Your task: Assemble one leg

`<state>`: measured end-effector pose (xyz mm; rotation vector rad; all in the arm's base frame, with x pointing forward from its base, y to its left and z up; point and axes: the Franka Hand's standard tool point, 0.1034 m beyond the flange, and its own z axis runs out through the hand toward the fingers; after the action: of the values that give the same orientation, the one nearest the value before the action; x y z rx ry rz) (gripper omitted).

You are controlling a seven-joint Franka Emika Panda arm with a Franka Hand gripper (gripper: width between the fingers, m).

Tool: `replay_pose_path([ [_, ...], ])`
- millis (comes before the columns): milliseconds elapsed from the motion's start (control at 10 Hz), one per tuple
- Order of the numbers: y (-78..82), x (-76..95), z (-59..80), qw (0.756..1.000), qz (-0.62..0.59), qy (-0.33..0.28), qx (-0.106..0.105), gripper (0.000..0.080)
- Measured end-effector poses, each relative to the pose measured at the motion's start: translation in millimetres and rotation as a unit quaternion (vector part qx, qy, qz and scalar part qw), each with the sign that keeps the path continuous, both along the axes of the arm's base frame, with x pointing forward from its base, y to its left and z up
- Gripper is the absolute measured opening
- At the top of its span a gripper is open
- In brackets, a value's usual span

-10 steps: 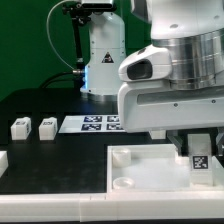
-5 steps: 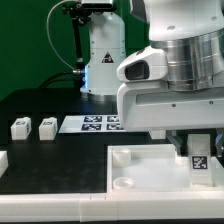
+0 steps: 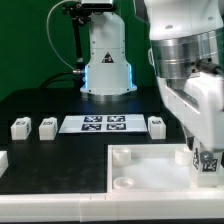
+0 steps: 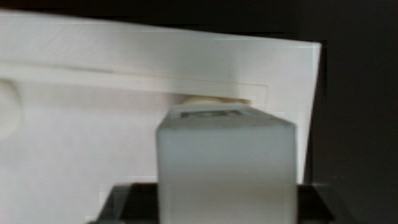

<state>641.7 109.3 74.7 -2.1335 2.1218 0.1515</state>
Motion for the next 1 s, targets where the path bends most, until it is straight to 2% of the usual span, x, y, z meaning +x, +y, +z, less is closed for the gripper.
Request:
replay_pose_path([
  [200, 0.0, -0.1, -0.1, 1.000, 0.015, -0.002, 0.000, 0.0292],
  [300, 0.4, -0.4, -0.9, 0.999, 0.033, -0.005, 0.000, 0.0389],
  [400, 2.2, -1.0, -1.5, 0.999, 0.051, -0.007, -0.001, 0.0389],
  [500, 9.3, -4.9, -3.8, 0.985, 0.172, -0.020, -0.013, 0.0579],
  [600, 18.6, -8.9, -5.5, 0.956, 0.290, -0.033, -0.021, 0.0635],
  [800, 14.4, -8.0, -5.6, 0.920, 0.389, -0.048, -0.021, 0.0645],
  [900, 12.5, -7.2, -4.7, 0.874, 0.483, -0.057, -0.029, 0.0649],
  [1000, 8.2, -2.6, -1.0, 0.800, 0.594, -0.064, -0.049, 0.0649],
])
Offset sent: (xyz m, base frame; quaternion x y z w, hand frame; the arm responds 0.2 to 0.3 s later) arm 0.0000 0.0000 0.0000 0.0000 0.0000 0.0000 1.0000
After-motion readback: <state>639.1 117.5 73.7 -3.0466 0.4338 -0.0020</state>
